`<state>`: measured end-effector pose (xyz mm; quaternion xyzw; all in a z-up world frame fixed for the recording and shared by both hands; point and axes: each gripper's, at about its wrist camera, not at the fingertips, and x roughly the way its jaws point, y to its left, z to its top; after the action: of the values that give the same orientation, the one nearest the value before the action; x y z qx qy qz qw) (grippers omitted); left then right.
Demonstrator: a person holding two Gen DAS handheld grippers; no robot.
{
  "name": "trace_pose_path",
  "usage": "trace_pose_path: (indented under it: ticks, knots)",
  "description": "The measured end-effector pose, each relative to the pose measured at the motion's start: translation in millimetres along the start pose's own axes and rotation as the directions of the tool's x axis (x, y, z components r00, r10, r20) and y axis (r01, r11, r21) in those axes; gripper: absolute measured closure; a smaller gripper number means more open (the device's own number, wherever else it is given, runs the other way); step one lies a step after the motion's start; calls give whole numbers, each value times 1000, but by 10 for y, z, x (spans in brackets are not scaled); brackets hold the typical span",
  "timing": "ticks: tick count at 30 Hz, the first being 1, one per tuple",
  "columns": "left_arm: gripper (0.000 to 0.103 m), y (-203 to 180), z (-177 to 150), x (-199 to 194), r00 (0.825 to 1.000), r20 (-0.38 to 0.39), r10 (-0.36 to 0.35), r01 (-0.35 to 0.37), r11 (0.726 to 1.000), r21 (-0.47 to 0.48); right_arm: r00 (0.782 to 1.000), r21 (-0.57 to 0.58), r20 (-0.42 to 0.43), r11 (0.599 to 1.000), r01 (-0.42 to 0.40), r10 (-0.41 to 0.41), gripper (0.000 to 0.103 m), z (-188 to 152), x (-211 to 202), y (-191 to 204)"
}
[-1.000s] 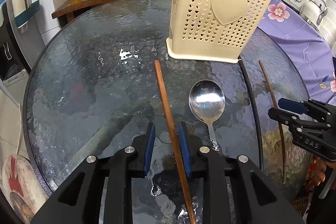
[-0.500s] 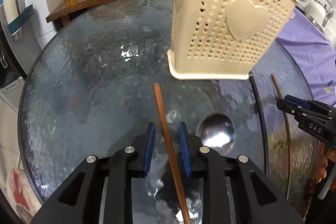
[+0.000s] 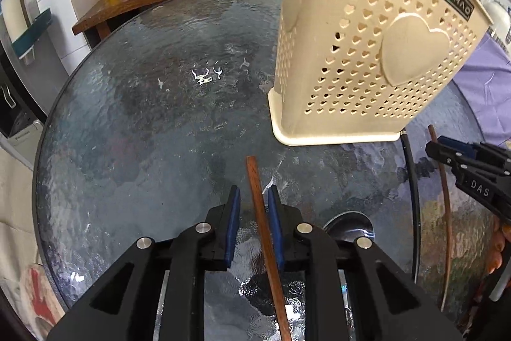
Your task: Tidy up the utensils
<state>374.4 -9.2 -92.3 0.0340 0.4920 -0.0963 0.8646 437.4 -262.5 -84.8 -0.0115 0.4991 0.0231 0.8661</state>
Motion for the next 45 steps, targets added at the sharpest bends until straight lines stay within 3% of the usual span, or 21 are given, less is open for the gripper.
trace_pose_path:
  ticks: [7,12,19,45]
  knots:
    - [85,-118,-74,-40,1000,-3,21,-20,999,25,1000,-20,-7,1000,2,-2,80,-41,-34,69]
    - [86,-147,-105,-48,1000,3,31,-31,999,33,1000,-42,-6,999,-12,12,87,-81,-51,125]
    - [94,-155,-118,-55,1000,6,31,-31,999,34,1000,-71,4,997,-18,18,96,-137,-82,231]
    - [96,-87,-92,-51,1000,17,-2,2,1000,13,999,-123,29,992,-27,31,96,-208,-122,337]
